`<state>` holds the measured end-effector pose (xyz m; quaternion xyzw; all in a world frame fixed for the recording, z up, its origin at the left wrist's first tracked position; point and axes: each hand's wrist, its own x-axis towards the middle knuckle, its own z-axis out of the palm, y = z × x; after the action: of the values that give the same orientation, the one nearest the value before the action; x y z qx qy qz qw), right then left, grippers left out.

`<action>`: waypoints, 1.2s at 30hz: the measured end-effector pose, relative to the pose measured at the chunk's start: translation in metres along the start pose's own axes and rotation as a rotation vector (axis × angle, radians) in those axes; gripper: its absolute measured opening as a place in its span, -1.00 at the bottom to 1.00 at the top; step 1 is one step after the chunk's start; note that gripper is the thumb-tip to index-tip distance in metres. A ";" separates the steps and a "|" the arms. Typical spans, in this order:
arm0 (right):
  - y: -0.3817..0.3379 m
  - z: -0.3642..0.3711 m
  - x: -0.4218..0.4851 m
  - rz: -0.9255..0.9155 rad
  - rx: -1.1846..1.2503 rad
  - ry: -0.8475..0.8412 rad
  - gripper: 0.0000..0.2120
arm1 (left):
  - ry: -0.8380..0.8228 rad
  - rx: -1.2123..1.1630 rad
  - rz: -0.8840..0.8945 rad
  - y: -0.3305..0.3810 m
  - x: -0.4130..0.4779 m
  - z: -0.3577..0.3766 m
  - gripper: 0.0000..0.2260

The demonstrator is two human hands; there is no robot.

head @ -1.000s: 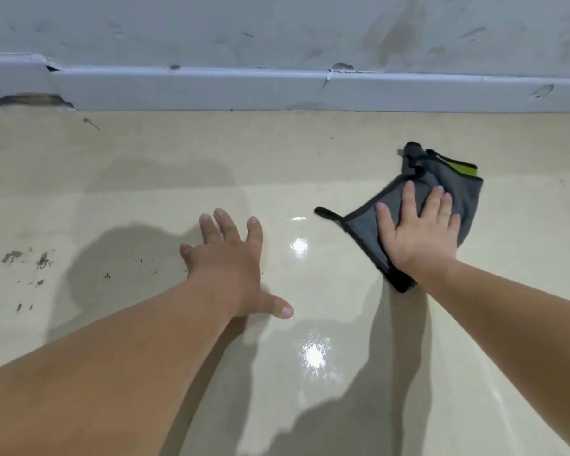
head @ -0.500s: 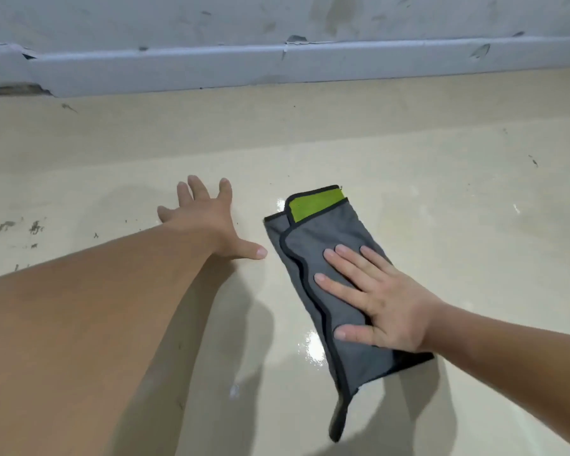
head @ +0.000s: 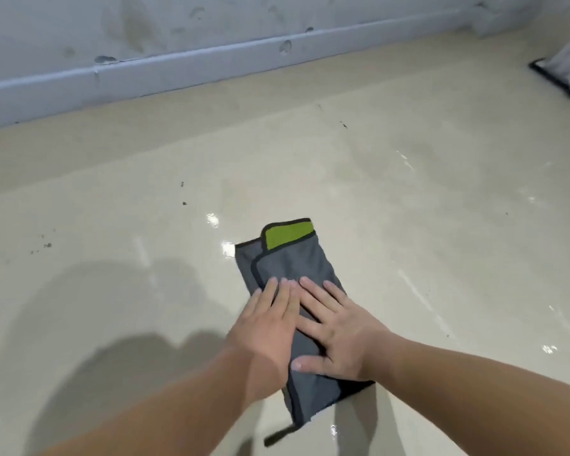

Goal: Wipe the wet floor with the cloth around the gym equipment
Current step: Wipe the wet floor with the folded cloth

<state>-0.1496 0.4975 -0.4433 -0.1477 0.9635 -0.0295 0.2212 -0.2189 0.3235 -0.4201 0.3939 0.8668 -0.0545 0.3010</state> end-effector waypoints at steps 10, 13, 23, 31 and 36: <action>0.067 -0.033 -0.162 0.320 0.423 -0.176 -0.54 | -0.340 0.058 -0.167 0.088 0.048 -0.089 -0.24; 0.084 -0.024 -0.180 0.421 0.567 -0.011 -0.64 | -0.207 -0.102 -0.374 0.111 0.061 -0.037 -0.29; 0.117 0.042 -0.254 0.556 0.619 0.217 -0.84 | 0.244 -0.012 -0.275 0.254 0.043 0.054 -0.40; 0.126 0.072 -0.310 0.660 0.707 0.306 -0.88 | 0.177 0.195 -0.315 0.241 0.091 0.018 -0.34; 0.140 0.080 -0.339 0.744 0.707 0.346 -0.88 | 0.223 0.004 -0.358 0.309 0.101 0.028 -0.37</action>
<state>0.1382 0.7328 -0.3908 0.2939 0.9045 -0.2954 0.0912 -0.0361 0.5915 -0.4557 0.2377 0.9507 -0.0652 0.1881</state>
